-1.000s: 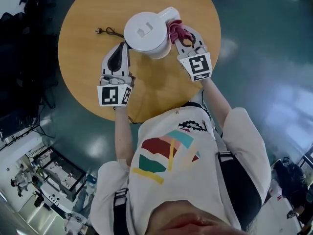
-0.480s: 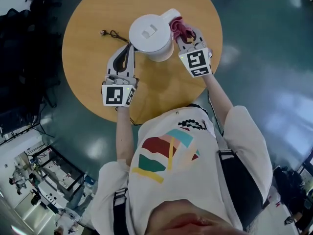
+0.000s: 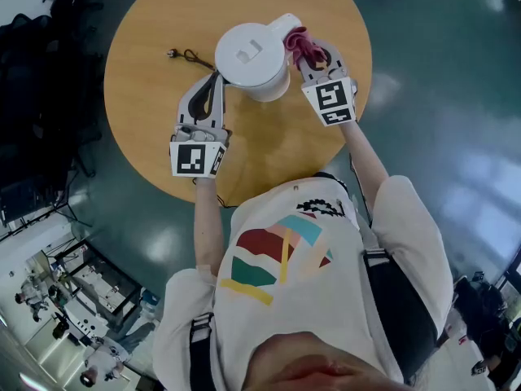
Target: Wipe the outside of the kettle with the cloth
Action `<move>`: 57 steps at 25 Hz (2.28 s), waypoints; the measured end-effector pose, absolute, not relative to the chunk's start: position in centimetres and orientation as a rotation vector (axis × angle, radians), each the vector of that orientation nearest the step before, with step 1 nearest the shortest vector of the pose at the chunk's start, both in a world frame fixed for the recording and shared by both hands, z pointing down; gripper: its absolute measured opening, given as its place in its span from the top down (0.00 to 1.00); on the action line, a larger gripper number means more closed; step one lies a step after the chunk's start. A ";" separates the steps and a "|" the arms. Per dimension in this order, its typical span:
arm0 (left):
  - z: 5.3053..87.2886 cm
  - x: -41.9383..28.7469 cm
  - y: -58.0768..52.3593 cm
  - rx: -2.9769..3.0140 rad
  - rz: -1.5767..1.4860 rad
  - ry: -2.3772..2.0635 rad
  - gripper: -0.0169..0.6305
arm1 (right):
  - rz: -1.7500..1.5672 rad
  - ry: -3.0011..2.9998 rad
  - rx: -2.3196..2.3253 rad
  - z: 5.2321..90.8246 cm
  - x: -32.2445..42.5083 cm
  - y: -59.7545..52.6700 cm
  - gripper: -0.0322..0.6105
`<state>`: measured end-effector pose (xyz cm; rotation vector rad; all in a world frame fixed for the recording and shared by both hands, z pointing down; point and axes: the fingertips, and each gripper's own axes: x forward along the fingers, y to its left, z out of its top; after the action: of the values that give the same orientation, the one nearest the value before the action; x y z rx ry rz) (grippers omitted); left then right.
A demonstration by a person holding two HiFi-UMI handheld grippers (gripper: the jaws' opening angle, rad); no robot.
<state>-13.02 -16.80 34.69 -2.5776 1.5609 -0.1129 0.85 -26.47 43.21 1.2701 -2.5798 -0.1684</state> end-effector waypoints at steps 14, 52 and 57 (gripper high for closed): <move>34.9 -12.8 -16.7 -2.594 -0.110 1.546 0.91 | 0.030 -2.443 1.269 50.2 2.1 -27.7 0.89; 29.7 -14.2 -11.2 -2.519 0.184 1.709 0.91 | -0.158 -2.673 1.269 36.1 -1.6 -14.0 0.89; 29.9 -14.1 -10.3 -2.534 0.185 1.697 0.91 | -0.176 -2.679 1.265 35.9 -2.7 -13.0 0.89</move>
<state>-14.07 -10.34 29.86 -2.5338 1.6965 0.1849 -2.75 -12.96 35.86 1.2652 -2.6789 -0.1762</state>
